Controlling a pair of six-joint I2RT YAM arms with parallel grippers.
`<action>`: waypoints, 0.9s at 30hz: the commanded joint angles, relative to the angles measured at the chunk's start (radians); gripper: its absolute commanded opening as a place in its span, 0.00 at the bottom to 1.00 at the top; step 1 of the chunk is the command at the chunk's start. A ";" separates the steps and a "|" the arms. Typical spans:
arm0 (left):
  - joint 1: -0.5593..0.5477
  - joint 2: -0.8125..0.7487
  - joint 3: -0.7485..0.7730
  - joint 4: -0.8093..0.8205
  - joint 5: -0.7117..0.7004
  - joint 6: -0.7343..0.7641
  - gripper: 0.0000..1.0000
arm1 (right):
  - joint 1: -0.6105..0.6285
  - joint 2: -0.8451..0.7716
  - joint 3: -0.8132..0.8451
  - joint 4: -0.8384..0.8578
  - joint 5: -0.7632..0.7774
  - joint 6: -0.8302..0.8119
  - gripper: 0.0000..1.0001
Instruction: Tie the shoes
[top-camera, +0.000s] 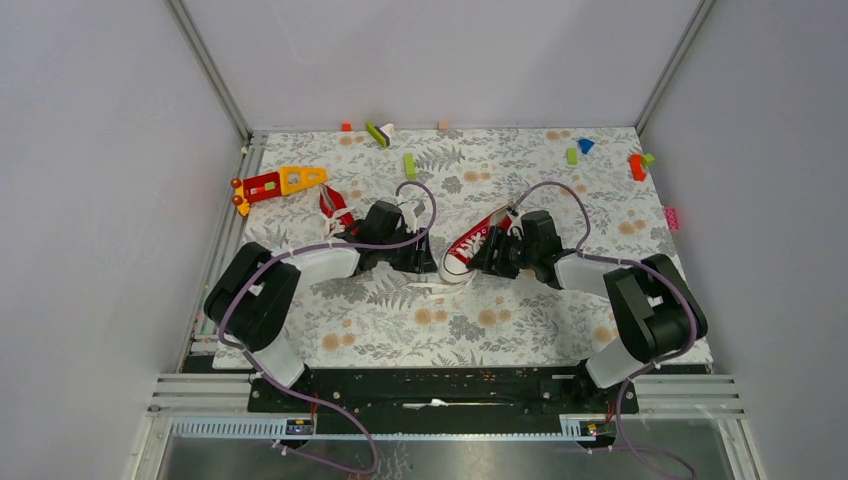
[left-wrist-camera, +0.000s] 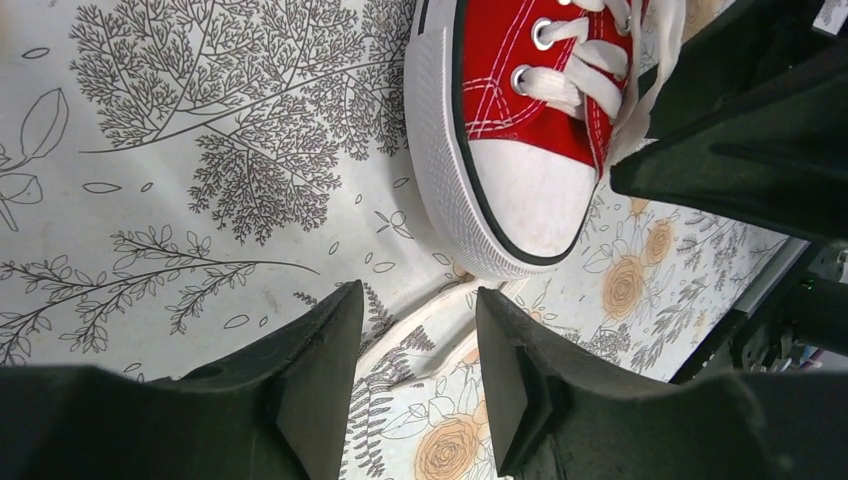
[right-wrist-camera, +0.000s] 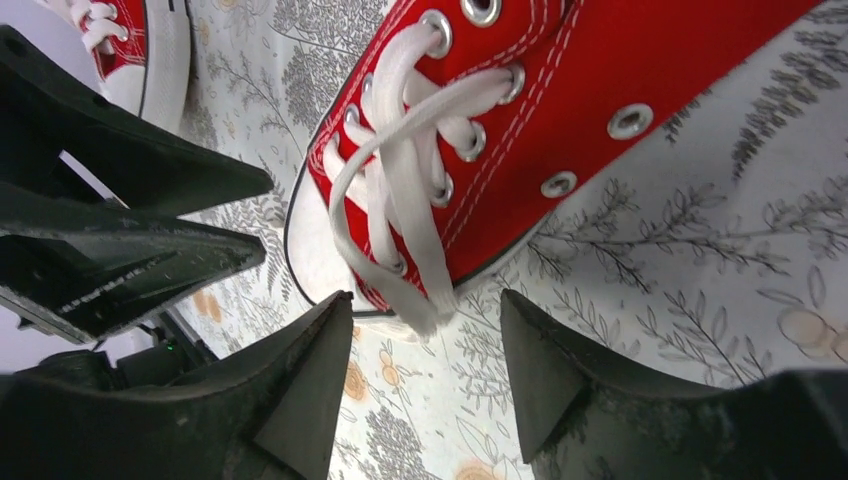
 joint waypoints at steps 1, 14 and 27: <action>-0.005 -0.003 0.026 -0.002 0.003 0.051 0.49 | 0.006 0.070 0.000 0.196 -0.081 0.080 0.58; -0.049 -0.045 -0.015 0.002 0.005 0.071 0.49 | 0.005 -0.046 0.027 0.086 -0.092 0.101 0.00; -0.139 -0.143 -0.057 0.208 -0.022 0.080 0.76 | 0.005 -0.075 0.120 -0.020 -0.176 0.196 0.03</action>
